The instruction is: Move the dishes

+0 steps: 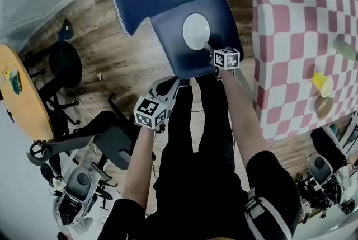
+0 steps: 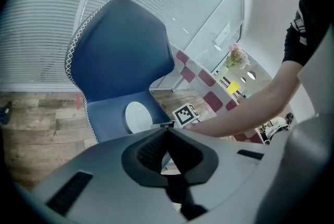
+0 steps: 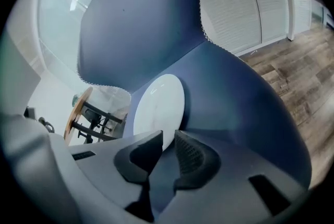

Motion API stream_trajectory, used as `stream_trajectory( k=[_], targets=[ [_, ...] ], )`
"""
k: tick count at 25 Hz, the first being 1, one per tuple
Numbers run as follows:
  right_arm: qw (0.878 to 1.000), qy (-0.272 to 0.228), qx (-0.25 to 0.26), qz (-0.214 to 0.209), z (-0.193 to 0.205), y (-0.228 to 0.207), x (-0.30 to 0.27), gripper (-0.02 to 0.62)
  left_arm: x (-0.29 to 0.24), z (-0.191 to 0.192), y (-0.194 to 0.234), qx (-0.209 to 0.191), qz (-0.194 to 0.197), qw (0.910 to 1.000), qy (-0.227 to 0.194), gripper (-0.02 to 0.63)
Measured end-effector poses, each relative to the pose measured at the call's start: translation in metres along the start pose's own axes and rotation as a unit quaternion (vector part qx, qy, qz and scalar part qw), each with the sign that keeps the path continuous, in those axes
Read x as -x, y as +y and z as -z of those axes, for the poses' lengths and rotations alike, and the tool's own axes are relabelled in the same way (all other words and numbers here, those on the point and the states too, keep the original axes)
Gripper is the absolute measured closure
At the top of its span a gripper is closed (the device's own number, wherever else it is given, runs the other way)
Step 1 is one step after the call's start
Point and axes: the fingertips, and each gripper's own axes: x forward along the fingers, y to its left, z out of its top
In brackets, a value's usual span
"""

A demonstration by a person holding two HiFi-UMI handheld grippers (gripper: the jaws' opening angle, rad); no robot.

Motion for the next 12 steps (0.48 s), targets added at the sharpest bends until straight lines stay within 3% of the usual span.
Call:
stream_trajectory(
  k=[5, 8, 12],
  targets=[
    [0.998, -0.031, -0.045, 0.006, -0.005, -0.002, 0.001, 0.488, 0.003, -0.003, 0.010, 0.011, -0.006, 0.9999, -0.004, 0.584],
    [0.998, -0.026, -0.064, -0.005, -0.004, -0.005, -0.005, 0.486, 0.000, -0.005, 0.011, 0.011, -0.004, 0.9999, -0.003, 0.584],
    [0.990, -0.015, -0.135, -0.047, -0.006, -0.001, -0.022, 0.529, -0.001, -0.007, 0.015, 0.010, -0.004, 0.9999, 0.002, 0.584]
  ],
)
